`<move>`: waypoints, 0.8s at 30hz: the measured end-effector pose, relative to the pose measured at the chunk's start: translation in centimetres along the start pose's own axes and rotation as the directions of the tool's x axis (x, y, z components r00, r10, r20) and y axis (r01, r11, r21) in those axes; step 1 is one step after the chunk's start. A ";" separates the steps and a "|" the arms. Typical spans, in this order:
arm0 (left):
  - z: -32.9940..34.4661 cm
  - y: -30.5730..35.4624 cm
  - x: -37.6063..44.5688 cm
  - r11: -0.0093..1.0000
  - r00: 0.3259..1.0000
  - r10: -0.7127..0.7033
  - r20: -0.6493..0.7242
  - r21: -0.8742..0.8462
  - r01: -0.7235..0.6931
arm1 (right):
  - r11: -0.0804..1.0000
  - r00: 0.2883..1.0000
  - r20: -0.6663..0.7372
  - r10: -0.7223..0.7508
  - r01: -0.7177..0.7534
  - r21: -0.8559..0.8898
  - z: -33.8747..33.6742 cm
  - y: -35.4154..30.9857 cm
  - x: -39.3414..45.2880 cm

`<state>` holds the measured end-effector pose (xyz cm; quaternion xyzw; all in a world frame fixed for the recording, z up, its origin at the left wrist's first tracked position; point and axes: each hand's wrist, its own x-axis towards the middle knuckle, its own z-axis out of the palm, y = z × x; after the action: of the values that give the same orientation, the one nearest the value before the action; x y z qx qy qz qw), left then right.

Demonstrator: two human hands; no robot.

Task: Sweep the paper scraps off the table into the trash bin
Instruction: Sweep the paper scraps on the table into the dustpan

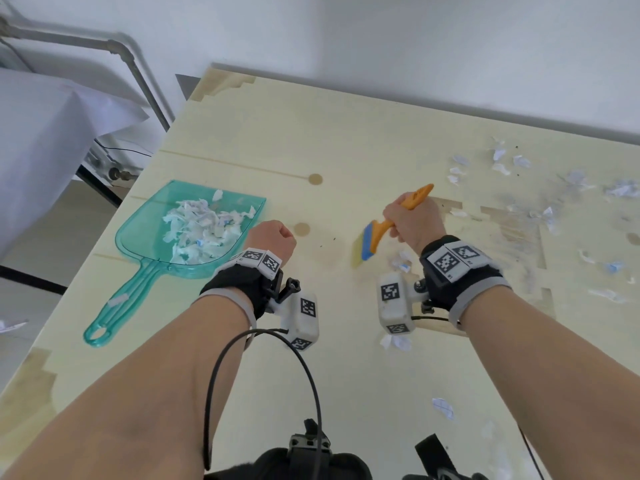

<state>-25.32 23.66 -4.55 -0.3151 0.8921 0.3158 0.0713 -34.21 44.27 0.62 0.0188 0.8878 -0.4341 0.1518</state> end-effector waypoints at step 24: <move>-0.4 -0.4 -3.8 0.993 0.997 -0.073 0.001 -0.090 0.073 | 0.969 0.994 0.096 0.054 -0.029 -0.245 -0.3 3.0 -0.8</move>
<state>-22.08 25.14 -3.14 -0.3507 0.8650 0.3525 0.0674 -33.02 46.41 -1.26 -0.0037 0.9249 -0.3190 0.2069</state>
